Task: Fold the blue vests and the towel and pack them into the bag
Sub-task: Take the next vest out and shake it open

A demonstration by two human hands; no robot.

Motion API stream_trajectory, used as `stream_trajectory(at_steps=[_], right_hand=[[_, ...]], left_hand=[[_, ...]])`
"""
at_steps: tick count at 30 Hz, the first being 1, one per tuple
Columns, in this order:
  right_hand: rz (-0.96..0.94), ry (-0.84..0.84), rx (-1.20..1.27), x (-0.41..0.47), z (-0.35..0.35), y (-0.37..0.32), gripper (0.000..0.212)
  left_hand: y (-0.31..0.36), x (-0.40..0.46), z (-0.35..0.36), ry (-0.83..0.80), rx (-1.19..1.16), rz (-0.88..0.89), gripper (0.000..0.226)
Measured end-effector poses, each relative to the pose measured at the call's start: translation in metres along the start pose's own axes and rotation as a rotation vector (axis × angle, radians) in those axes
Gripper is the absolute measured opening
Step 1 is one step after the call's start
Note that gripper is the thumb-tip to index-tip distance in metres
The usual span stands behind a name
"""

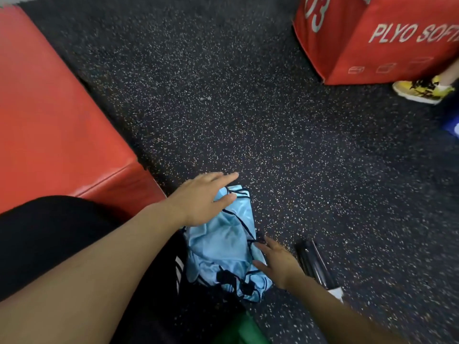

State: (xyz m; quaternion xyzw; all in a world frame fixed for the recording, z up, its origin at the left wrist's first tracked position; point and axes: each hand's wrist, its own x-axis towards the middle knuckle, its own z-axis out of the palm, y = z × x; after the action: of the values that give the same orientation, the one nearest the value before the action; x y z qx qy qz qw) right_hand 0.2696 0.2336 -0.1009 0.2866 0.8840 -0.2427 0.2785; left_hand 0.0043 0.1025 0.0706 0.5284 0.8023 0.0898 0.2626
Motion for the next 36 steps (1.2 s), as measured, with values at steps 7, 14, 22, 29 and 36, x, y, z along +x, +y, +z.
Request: stream_trajectory(at_steps=[7, 14, 22, 29, 36], right_hand=[[-0.002, -0.12, 0.141, 0.001, 0.025, 0.008, 0.096], [-0.074, -0.23, 0.161, 0.006, 0.037, 0.009, 0.051], [-0.108, 0.011, 0.162, -0.005, -0.006, 0.0, 0.049], [-0.283, 0.319, 0.203, -0.048, -0.088, -0.04, 0.046], [-0.411, 0.499, 0.138, -0.093, -0.164, -0.081, 0.053]], left_hand=[[0.032, 0.014, 0.059, -0.208, 0.095, 0.041, 0.065], [0.04, 0.021, 0.066, -0.232, 0.132, 0.042, 0.064], [0.038, 0.008, 0.043, -0.117, 0.127, 0.028, 0.067], [0.053, -0.021, 0.008, 0.021, 0.108, 0.032, 0.068], [0.04, -0.055, -0.048, 0.204, 0.033, 0.012, 0.074]])
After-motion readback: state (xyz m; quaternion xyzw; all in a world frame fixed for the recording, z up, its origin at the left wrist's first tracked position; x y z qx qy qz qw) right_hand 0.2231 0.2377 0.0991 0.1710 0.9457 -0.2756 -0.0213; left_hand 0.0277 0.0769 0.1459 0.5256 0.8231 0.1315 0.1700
